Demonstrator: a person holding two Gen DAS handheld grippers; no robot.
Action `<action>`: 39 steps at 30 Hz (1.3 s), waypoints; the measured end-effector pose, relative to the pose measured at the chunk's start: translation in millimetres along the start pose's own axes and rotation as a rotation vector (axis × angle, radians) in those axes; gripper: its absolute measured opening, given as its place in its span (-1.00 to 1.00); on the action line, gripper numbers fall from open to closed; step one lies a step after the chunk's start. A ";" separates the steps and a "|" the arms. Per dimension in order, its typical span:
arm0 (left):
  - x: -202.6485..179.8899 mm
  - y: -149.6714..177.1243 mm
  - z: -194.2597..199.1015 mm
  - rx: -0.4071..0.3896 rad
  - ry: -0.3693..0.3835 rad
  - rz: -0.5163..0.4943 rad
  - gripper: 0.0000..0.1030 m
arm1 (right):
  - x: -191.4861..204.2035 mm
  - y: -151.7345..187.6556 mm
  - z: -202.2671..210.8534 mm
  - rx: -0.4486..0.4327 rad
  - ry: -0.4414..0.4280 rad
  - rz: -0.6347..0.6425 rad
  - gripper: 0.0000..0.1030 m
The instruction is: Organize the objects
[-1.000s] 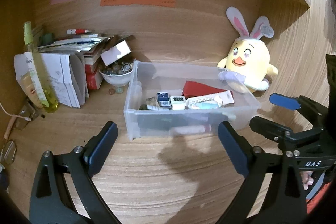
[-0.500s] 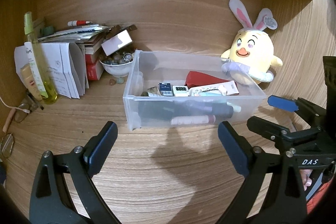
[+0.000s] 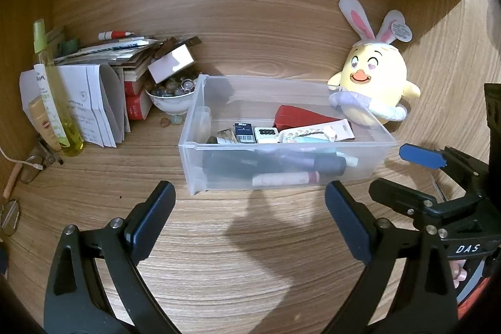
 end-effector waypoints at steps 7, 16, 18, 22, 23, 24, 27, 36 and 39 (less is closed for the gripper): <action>-1.0 0.0 1.4 -0.003 0.000 -0.002 0.89 | -1.0 0.9 3.0 -0.004 -0.004 -0.010 0.73; -1.1 -0.5 2.6 -0.007 -0.001 -0.002 0.89 | -3.0 0.5 5.3 -0.007 -0.010 -0.018 0.73; -1.0 -0.4 2.9 -0.007 -0.001 -0.001 0.89 | -3.1 0.5 5.7 -0.007 -0.011 -0.020 0.73; -0.7 -0.3 2.6 -0.007 0.000 -0.003 0.89 | -4.2 0.1 6.0 -0.006 -0.015 -0.022 0.73; -0.7 -0.2 2.7 -0.008 0.000 -0.003 0.89 | -4.4 0.0 6.1 -0.006 -0.014 -0.023 0.73; -0.7 -0.1 2.5 -0.008 -0.001 -0.004 0.89 | -4.9 0.1 6.6 -0.006 -0.013 -0.025 0.73; -0.6 0.2 2.2 -0.007 0.000 -0.003 0.89 | -5.7 -0.2 6.9 -0.004 -0.016 -0.030 0.73; 1.7 -0.2 1.2 0.006 0.017 0.004 0.90 | -6.5 -0.6 6.5 -0.001 -0.016 -0.036 0.73; 2.0 0.7 1.0 0.007 0.014 0.010 0.90 | -6.4 -0.9 6.3 -0.001 -0.018 -0.037 0.73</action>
Point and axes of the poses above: each gripper's, at about its wrist camera, not at the fingertips, and z roughly against the way its jaws point, x to its left, y to its underside, the point moved 1 cm from there along -z, roughly the way its jaws point, and after that the axes turned 7 degrees about y, right-handed, at the moved point
